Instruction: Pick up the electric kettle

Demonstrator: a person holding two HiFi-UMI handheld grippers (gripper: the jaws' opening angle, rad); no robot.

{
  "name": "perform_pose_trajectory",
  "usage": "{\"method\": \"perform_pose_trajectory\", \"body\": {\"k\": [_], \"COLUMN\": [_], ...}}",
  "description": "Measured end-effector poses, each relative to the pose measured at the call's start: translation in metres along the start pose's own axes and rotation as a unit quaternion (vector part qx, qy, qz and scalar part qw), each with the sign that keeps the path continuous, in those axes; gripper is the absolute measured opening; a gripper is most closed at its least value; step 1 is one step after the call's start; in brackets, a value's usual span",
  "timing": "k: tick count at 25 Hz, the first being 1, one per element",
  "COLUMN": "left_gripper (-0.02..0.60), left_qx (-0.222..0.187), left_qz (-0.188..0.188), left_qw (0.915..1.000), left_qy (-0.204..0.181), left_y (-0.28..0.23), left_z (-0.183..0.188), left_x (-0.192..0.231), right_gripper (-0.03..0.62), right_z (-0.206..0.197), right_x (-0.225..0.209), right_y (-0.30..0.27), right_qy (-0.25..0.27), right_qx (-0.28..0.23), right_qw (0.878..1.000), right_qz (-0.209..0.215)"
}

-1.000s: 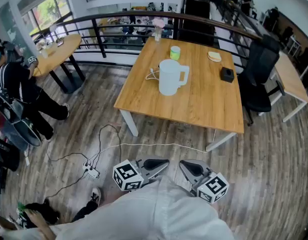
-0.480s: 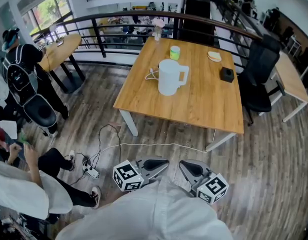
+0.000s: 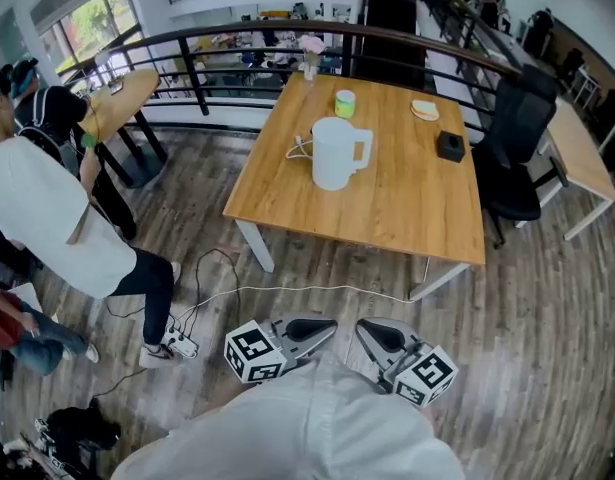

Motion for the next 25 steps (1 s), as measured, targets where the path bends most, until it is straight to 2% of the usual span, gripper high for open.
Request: {"method": "perform_pose_trajectory", "body": {"k": [20, 23, 25], "left_gripper": [0.008, 0.008, 0.008], "left_qx": [0.019, 0.021, 0.010], "left_qz": [-0.001, 0.006, 0.023], "left_qw": [0.9997, 0.9996, 0.9995], "left_qy": [-0.012, -0.017, -0.021], "left_y": [-0.011, -0.014, -0.016], "left_z": [-0.003, 0.001, 0.005], "left_x": [-0.007, -0.001, 0.007], "right_gripper": [0.015, 0.015, 0.015], "right_z": [-0.001, 0.000, 0.000], "right_x": [-0.007, -0.012, -0.018], "right_y": [0.014, 0.016, 0.019], "right_qy": [-0.016, -0.019, -0.021], "right_qx": [-0.030, -0.032, -0.036], "right_qw": [0.999, 0.999, 0.999], "right_qz": [-0.004, -0.012, -0.019]}}
Point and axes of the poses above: the fingertips, and each gripper's own axes: y backward along the fingers, x to its left, z out of its top, the point moved 7 cm from there along y, backward along the fingers, and after that the axes turned 15 degrees about z, right-handed, at the moved point
